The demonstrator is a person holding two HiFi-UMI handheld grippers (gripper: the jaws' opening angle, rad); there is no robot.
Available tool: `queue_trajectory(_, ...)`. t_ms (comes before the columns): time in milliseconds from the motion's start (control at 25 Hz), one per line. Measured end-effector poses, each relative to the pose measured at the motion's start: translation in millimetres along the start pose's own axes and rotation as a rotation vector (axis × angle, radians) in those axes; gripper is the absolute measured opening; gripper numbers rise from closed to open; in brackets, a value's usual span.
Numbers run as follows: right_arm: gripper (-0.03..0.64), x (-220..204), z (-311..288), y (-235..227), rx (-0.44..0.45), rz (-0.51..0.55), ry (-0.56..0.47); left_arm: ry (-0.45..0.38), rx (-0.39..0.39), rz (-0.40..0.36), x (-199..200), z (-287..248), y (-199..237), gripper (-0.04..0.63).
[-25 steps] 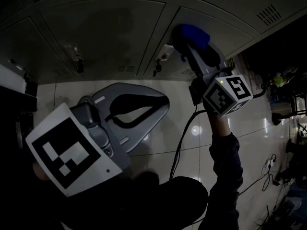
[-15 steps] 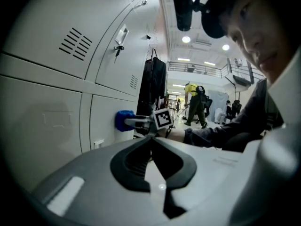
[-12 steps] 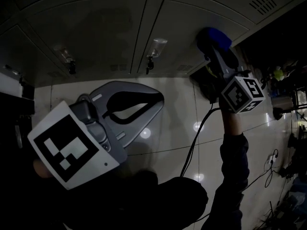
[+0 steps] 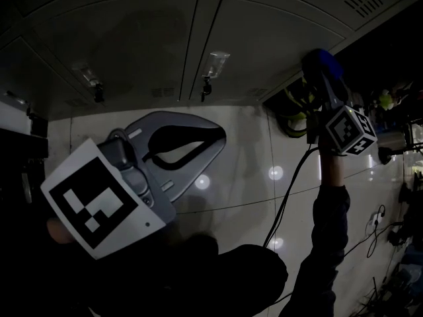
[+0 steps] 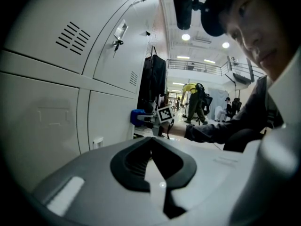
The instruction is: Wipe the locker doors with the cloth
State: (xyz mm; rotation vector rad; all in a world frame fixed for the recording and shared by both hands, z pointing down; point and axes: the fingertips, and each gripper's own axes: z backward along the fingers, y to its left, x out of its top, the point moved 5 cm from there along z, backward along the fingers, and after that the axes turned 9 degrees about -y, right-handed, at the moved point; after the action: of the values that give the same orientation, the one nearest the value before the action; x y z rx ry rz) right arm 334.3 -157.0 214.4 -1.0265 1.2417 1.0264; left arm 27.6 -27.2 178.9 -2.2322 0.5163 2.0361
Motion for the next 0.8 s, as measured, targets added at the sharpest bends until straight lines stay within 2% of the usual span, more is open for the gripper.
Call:
queue_trajectory(160, 0.144, -1.3, 2.8, -7.5, -0.033, 0.0, 0.005, 0.001, -0.001, 0.001, -1.0, 1.3, -0.3, -0.021)
queue_trajectory(320, 0.144, -2.2, 8.7, 10.3, -0.013, -0.01, -0.008, -0.008, -0.002, -0.003, 2.6, 4.7, -2.6, -0.021)
queue_trajectory(800, 0.144, -31.7, -14.1, 159.1, 0.298, -0.018, -0.012, -0.026, -0.005, -0.021, 9.4, 20.4, -7.3, -0.021)
